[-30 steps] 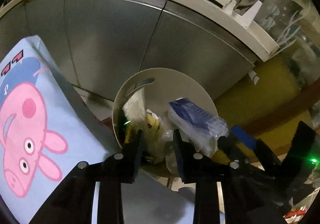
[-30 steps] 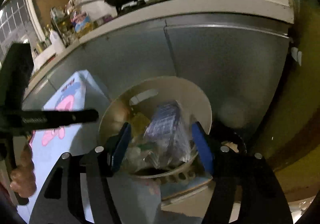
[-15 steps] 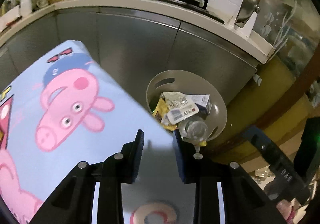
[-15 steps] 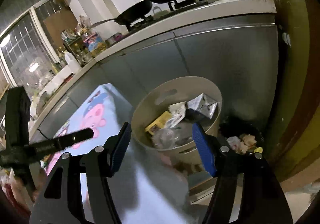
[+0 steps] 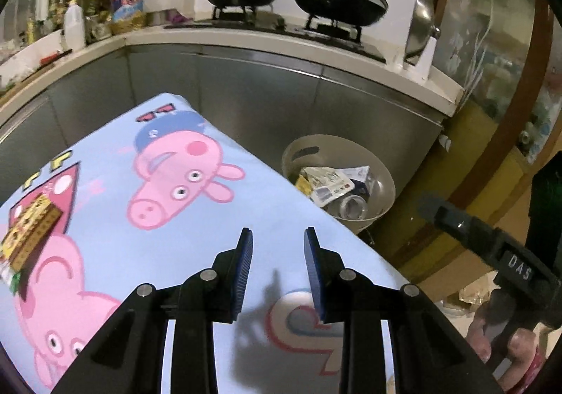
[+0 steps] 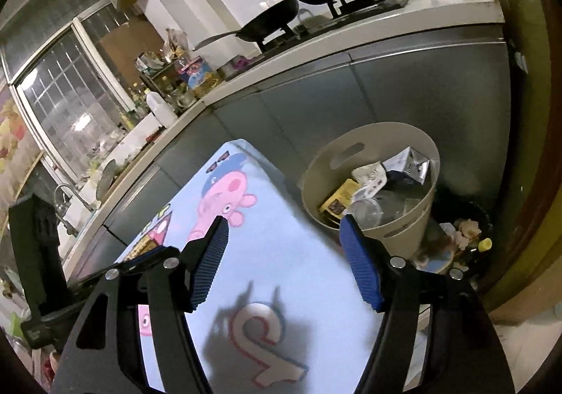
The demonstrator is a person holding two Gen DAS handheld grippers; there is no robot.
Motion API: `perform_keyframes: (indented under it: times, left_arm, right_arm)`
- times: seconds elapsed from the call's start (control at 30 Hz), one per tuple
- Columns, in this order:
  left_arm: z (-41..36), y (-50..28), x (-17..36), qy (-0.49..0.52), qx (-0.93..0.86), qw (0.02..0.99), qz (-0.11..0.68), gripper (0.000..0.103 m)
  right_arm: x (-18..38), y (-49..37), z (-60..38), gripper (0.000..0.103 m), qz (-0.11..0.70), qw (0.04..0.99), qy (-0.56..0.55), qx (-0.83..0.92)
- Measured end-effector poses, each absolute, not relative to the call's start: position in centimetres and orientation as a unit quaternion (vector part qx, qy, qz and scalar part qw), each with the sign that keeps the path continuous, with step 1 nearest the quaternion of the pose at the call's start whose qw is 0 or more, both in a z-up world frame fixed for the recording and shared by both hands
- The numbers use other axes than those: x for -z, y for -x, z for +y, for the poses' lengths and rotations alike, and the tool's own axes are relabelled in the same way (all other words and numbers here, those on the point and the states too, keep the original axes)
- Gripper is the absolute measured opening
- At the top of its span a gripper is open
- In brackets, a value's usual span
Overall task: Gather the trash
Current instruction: 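Move both grippers back over the yellow box and green-white packet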
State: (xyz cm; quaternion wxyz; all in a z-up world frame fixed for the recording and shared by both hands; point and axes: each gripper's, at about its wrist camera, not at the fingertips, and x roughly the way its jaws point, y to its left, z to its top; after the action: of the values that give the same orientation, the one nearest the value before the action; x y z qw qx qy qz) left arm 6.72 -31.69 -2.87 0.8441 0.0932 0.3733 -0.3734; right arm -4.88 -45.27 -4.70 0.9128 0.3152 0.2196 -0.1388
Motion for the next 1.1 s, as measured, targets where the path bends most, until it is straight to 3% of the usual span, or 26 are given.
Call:
perform_keyframes:
  times: [0.13,1.1]
  left_arm:
    - [-29.4,-6.8,2.2,-0.079,0.364,0.853,0.366,0.03]
    - [-17.6,-11.1,3.4,-0.015,0.272,0.883,0.383,0.033]
  right_arm:
    - [3.8,5.1,-44.7,0.071,0.199,0.912,-0.331,0.137]
    - [3.4,-2.0,-33.7,0.071,0.276,0.922,-0.269,0.046]
